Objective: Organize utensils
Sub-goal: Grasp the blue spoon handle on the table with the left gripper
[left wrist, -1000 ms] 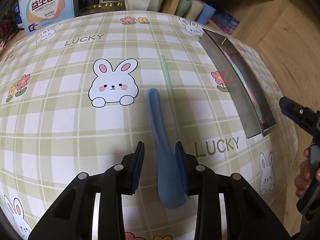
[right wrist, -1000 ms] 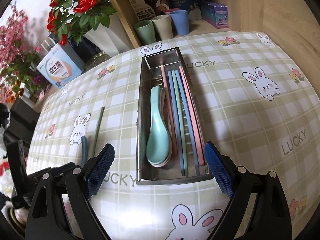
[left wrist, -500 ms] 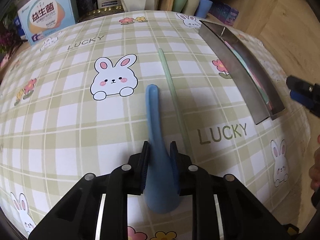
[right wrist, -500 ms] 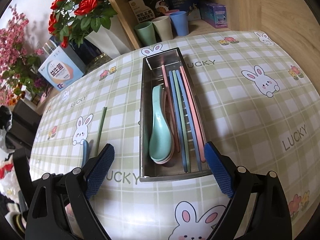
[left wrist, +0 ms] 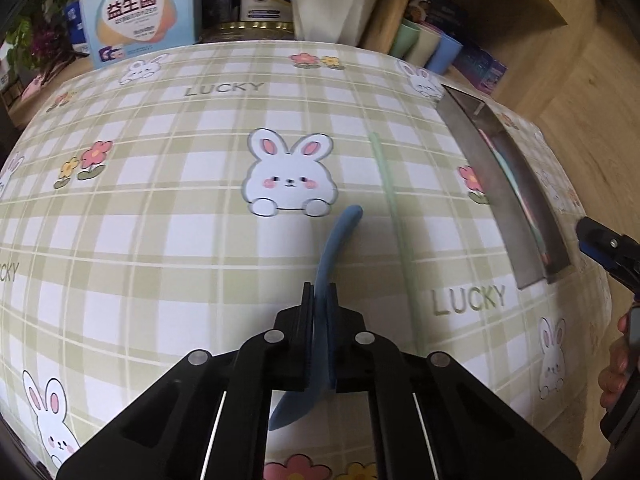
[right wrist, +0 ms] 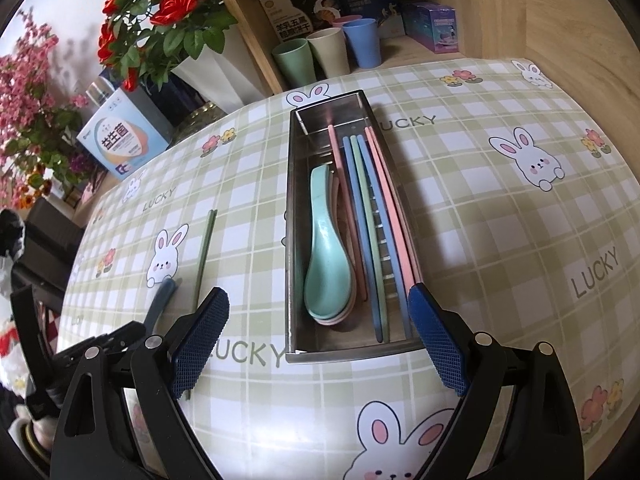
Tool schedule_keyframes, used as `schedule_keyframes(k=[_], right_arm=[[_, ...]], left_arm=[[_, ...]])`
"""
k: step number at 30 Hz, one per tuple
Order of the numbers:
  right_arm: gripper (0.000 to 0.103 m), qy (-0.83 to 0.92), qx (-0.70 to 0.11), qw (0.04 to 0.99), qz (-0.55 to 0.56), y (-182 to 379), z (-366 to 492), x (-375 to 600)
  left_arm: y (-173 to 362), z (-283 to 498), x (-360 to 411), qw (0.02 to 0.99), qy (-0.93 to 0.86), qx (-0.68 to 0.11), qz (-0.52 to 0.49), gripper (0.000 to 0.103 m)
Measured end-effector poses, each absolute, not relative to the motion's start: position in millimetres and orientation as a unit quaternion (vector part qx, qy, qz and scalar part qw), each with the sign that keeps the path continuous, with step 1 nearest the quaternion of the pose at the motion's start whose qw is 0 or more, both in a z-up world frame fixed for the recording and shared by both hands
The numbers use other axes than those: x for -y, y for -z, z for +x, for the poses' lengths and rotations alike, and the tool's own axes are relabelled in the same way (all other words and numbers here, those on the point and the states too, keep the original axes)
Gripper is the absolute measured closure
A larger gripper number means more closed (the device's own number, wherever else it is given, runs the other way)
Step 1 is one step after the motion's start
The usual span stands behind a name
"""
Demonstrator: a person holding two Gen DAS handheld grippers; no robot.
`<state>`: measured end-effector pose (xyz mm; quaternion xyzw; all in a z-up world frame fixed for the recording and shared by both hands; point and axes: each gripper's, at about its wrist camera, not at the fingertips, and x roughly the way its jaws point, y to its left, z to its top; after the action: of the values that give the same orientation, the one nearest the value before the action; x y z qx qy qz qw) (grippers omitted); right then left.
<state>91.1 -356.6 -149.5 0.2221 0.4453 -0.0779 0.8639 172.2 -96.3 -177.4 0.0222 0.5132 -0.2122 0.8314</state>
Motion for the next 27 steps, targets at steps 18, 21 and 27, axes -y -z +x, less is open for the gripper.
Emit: schedule_keyframes(k=[18, 21, 27], right_arm=[[0.015, 0.081, -0.444, 0.863, 0.227, 150.2, 88.8, 359.7], [0.015, 0.081, -0.444, 0.863, 0.227, 150.3, 89.0, 359.9], [0.015, 0.081, -0.444, 0.864, 0.224, 149.5, 88.7, 358.1]], left_arm=[[180.0, 163.3, 117.3, 0.798, 0.272, -0.536, 0.031, 0.074], [180.3, 164.8, 118.2, 0.795, 0.281, -0.537, 0.035, 0.074], [176.2, 169.2, 115.9, 0.799, 0.285, -0.528, 0.038, 0.074]])
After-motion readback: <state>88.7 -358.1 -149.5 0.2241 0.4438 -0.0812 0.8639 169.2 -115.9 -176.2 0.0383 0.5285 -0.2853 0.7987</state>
